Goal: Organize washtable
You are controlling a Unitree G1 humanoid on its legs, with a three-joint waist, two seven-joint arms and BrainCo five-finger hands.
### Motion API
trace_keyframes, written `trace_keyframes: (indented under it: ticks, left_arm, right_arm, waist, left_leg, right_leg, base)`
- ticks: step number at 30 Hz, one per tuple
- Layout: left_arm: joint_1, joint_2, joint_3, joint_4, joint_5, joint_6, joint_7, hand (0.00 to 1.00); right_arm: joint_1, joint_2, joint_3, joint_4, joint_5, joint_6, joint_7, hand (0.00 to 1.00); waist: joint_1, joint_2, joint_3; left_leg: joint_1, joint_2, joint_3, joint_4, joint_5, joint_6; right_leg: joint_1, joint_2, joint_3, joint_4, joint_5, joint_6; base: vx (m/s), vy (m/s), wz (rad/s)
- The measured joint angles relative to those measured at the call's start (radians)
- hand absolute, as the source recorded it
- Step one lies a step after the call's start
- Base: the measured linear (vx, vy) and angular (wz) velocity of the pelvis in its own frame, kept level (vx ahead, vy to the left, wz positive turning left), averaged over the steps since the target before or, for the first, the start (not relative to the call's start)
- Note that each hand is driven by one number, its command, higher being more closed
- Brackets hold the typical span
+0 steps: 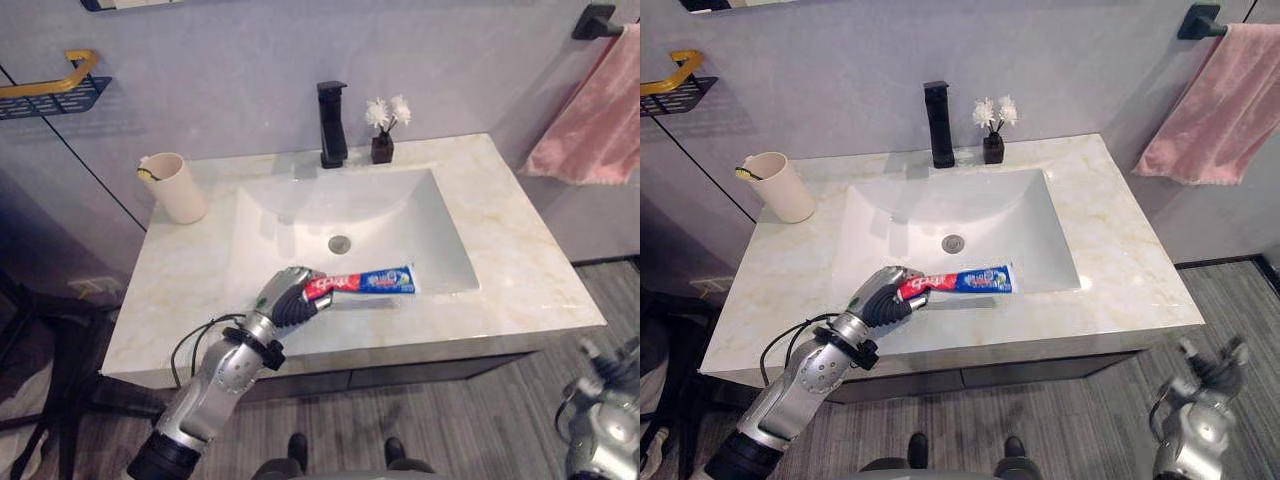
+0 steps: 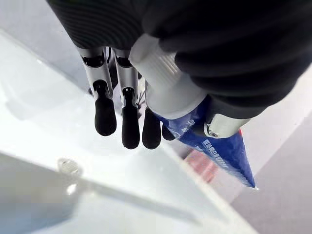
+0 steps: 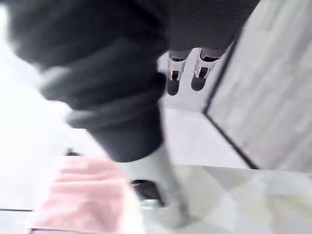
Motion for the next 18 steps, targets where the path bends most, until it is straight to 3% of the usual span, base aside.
trace_keyframes:
  ticks: [3,6,9,11,12,16,18]
  left_arm:
    - [0.033,-0.032,0.072,-0.082,-0.02,-0.001,0.039,1.0]
    - [0.079,-0.044,0.124,-0.142,-0.045,-0.004,0.059,1.0]
    - [0.101,-0.086,0.184,-0.169,-0.099,-0.008,0.087,1.0]
    - [0.102,-0.118,0.222,-0.17,-0.128,-0.014,0.108,1.0]
    - [0.102,-0.136,0.24,-0.173,-0.156,-0.014,0.126,1.0]
    - [0.106,-0.187,0.277,-0.207,-0.221,-0.014,0.199,1.0]
    - [0.105,-0.204,0.275,-0.217,-0.234,-0.019,0.233,1.0]
  right_arm:
    - [-0.053,-0.016,-0.013,-0.224,0.034,-0.037,-0.064,0.0]
    - [-0.178,-0.073,0.047,-0.34,0.081,-0.138,-0.065,0.0]
    - [-0.308,-0.093,0.179,-0.405,0.191,-0.22,-0.013,0.0]
    - [-0.374,-0.091,0.291,-0.42,0.254,-0.246,0.039,0.0]
    - [-0.408,-0.087,0.355,-0.42,0.286,-0.25,0.066,0.0]
    - [-0.507,-0.007,0.562,-0.415,0.349,-0.243,0.138,0.0]
    - [-0.552,0.059,0.699,-0.394,0.367,-0.212,0.168,0.0]
  waist:
    - [0.003,0.004,-0.012]
    - [0.011,-0.004,-0.041]
    - [0.027,-0.012,-0.046]
    - [0.042,-0.012,-0.046]
    - [0.056,-0.012,-0.046]
    - [0.068,-0.012,-0.046]
    - [0.085,-0.012,-0.046]
  left_leg:
    - [0.0,0.0,0.001,0.001,-0.004,-0.005]
    - [-0.007,-0.001,-0.006,0.004,-0.004,-0.005]
    - [-0.018,-0.005,-0.031,0.021,-0.003,-0.001]
    - [-0.02,-0.007,-0.038,0.025,-0.004,0.0]
    - [-0.026,-0.009,-0.045,0.033,-0.005,0.001]
    - [-0.033,-0.014,-0.076,0.049,-0.006,0.001]
    - [-0.033,-0.017,-0.084,0.051,-0.006,0.001]
  right_leg:
    - [-0.006,0.001,0.004,0.005,-0.009,-0.01]
    - [-0.012,0.002,0.002,0.006,-0.006,-0.005]
    - [-0.012,0.001,-0.004,0.013,-0.003,-0.003]
    - [-0.011,-0.001,-0.008,0.017,-0.003,-0.003]
    - [-0.011,-0.002,-0.014,0.017,-0.003,-0.003]
    - [0.003,-0.005,-0.038,0.017,-0.004,-0.003]
    - [0.005,-0.006,-0.045,0.018,-0.004,-0.003]
  base:
    - [-0.04,-0.01,-0.05]
    - [0.0,-0.002,0.02]
    - [0.01,-0.005,0.09]
    - [-0.01,0.0,0.09]
    - [-0.02,0.004,0.13]
    - [-0.02,0.0,0.2]
    - [-0.04,0.004,0.09]
